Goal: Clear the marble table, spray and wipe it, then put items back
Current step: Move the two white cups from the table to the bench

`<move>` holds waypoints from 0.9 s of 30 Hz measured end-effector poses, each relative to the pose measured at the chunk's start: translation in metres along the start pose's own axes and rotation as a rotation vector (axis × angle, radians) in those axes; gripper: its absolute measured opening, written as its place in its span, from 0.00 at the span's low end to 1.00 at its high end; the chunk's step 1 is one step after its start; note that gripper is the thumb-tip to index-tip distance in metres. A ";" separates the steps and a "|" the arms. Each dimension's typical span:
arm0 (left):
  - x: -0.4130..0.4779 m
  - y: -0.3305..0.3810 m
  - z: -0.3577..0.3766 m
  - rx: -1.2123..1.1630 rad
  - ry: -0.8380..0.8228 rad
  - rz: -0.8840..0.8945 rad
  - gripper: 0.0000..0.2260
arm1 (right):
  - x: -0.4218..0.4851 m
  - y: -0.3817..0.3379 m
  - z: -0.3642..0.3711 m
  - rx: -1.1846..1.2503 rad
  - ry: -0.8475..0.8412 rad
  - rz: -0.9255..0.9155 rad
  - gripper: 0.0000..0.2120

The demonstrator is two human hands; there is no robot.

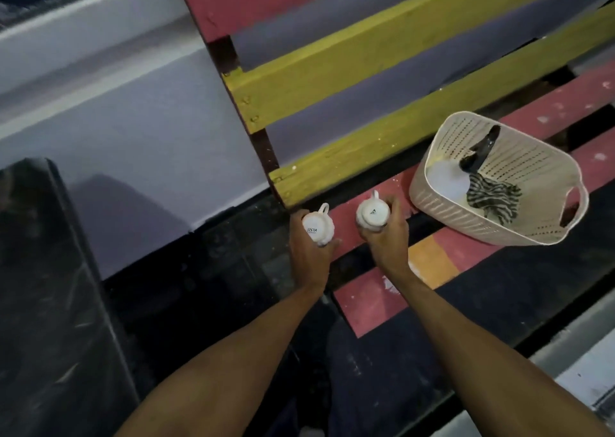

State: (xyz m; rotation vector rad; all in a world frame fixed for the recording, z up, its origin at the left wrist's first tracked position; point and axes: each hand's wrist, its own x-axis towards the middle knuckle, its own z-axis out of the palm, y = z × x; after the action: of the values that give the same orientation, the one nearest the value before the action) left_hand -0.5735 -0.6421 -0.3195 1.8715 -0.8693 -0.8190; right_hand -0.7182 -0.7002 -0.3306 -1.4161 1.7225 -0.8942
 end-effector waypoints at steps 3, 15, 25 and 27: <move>0.003 -0.016 0.016 0.023 0.027 -0.011 0.36 | 0.003 0.018 0.005 -0.006 0.001 -0.025 0.27; 0.008 -0.043 0.038 0.129 0.034 0.004 0.30 | 0.006 0.045 0.014 -0.037 -0.032 -0.082 0.28; 0.005 -0.044 0.038 0.213 -0.019 -0.011 0.38 | 0.005 0.045 0.010 -0.085 -0.083 -0.039 0.40; 0.003 -0.039 0.029 0.215 -0.103 -0.050 0.46 | 0.001 0.040 0.002 -0.087 -0.116 0.016 0.47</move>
State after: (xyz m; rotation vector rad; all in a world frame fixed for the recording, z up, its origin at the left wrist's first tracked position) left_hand -0.5866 -0.6433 -0.3661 2.0594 -1.0116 -0.8875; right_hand -0.7358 -0.6950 -0.3664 -1.4789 1.7008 -0.7211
